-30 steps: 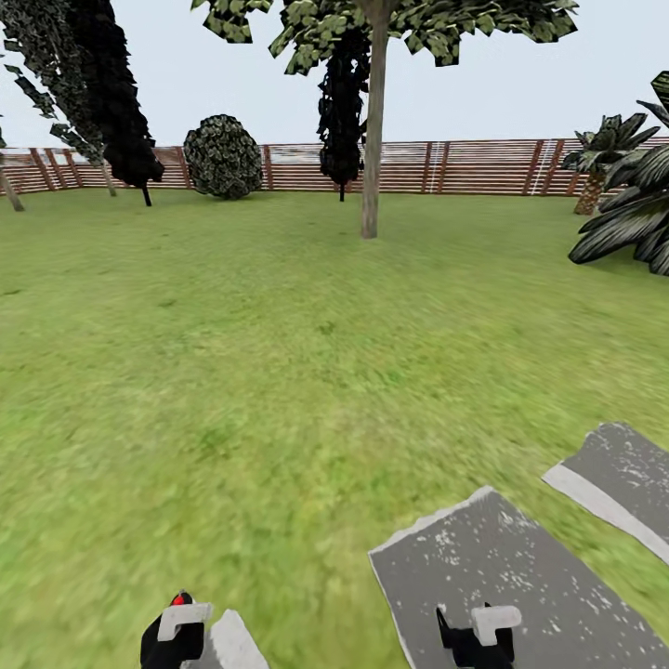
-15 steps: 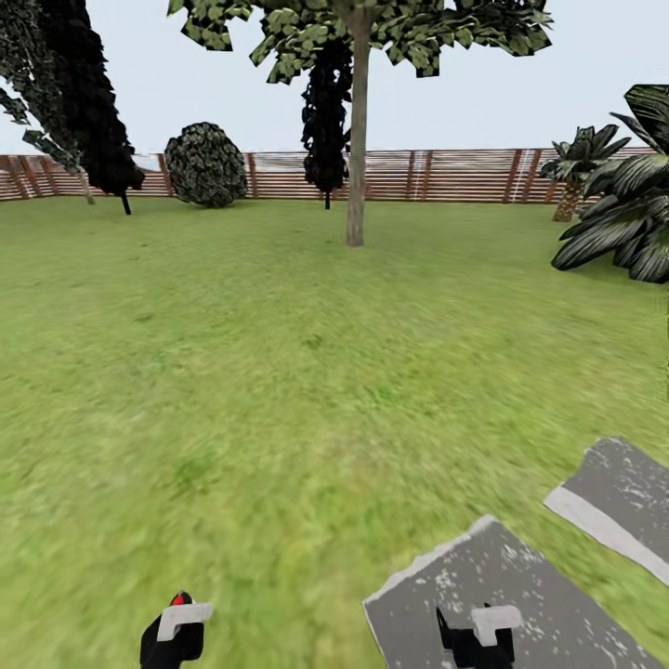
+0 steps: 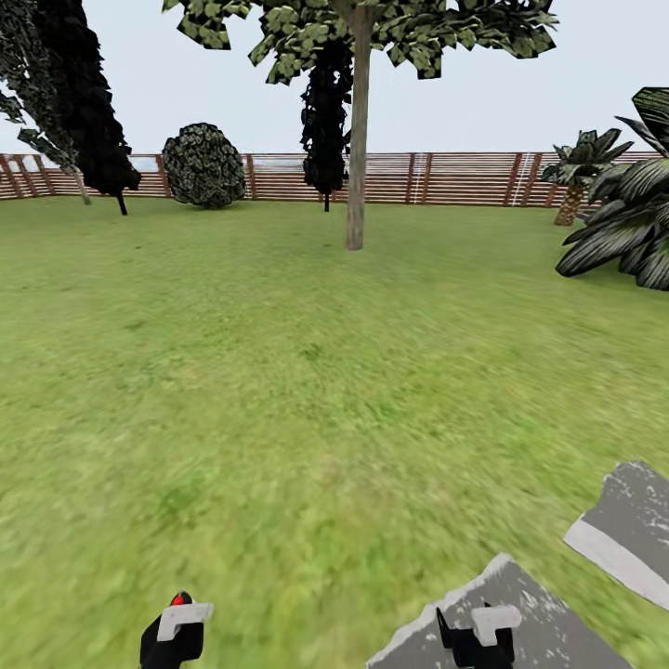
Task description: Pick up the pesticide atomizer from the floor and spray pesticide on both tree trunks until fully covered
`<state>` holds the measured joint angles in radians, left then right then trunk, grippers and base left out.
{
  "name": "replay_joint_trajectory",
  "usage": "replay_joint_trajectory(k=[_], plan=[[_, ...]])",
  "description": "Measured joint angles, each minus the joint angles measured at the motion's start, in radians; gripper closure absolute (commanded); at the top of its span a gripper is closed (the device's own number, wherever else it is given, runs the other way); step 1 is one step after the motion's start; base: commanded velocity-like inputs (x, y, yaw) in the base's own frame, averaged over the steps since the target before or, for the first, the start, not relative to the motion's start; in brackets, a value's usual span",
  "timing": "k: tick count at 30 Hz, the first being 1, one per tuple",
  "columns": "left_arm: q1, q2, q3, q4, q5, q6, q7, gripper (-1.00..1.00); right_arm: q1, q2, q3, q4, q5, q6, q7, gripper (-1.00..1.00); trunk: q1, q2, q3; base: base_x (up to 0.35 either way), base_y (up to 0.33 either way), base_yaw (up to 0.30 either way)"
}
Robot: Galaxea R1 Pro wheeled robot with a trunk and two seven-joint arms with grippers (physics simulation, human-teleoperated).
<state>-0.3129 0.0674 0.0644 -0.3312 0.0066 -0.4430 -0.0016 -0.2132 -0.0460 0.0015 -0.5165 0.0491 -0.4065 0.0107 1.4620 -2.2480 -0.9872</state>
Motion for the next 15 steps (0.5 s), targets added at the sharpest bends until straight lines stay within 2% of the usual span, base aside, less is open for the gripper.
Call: replay_joint_trajectory(k=[15], plan=[[0.000,0.006,0.000,0.000,0.000,0.002,0.000,1.00,0.000,0.000,-0.002,0.000,0.000,0.000,0.000,-1.00,0.000,0.000,0.000,0.339,0.000,0.000]])
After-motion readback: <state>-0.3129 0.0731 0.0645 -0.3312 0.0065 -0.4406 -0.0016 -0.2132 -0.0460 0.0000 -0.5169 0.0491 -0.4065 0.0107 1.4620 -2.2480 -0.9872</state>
